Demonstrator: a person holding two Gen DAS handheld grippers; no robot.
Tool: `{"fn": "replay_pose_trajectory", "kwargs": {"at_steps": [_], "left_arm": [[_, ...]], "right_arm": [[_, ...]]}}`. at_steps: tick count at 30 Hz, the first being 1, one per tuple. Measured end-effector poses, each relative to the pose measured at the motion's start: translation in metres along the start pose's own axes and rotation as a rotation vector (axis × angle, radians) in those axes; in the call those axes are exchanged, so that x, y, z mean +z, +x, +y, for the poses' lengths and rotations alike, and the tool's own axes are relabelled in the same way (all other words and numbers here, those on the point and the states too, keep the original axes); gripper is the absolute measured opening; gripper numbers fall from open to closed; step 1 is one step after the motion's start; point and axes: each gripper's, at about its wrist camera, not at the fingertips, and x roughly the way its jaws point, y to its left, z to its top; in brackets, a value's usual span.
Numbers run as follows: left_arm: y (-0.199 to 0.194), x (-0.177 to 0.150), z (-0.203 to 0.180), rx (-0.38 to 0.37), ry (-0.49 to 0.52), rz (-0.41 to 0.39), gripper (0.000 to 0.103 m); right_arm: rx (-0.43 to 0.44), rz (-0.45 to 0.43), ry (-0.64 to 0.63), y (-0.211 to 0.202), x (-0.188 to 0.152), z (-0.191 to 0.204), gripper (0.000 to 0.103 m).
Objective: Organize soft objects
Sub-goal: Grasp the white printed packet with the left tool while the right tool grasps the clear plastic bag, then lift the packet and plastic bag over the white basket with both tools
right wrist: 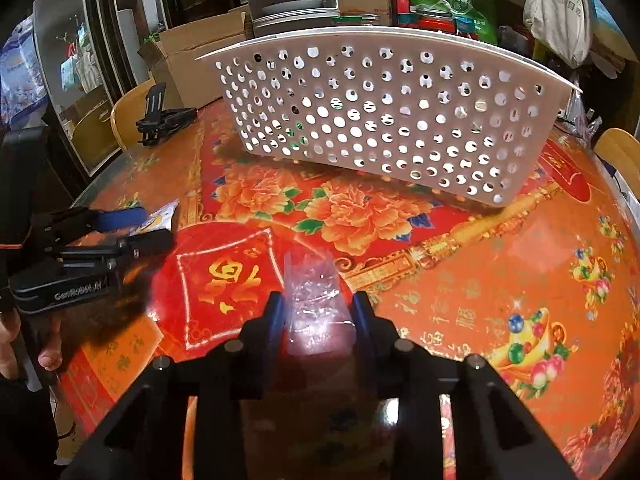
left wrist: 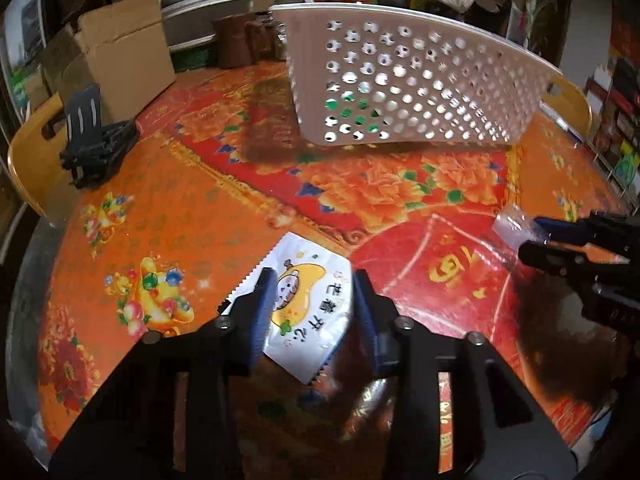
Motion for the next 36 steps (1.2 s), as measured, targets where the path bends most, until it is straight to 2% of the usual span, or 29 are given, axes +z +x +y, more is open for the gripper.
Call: {"fn": "replay_pose_trajectory", "kwargs": {"at_steps": [4, 8, 20, 36], "left_arm": [[-0.005, -0.001, -0.003, -0.016, 0.004, -0.012, 0.018], [-0.008, -0.004, 0.004, -0.042, -0.027, -0.028, 0.014], [-0.022, -0.006, -0.002, -0.075, -0.031, -0.076, 0.013], [-0.034, 0.001, -0.018, -0.116, -0.028, -0.101, 0.013]], "right_arm": [[-0.008, -0.001, -0.006, -0.001, -0.001, 0.001, 0.032], [-0.005, -0.003, 0.01, -0.001, -0.002, -0.002, 0.032], [-0.001, -0.011, 0.019, -0.003, -0.003, -0.003, 0.03], [-0.003, -0.119, 0.01, -0.025, -0.006, -0.002, 0.028]]}}
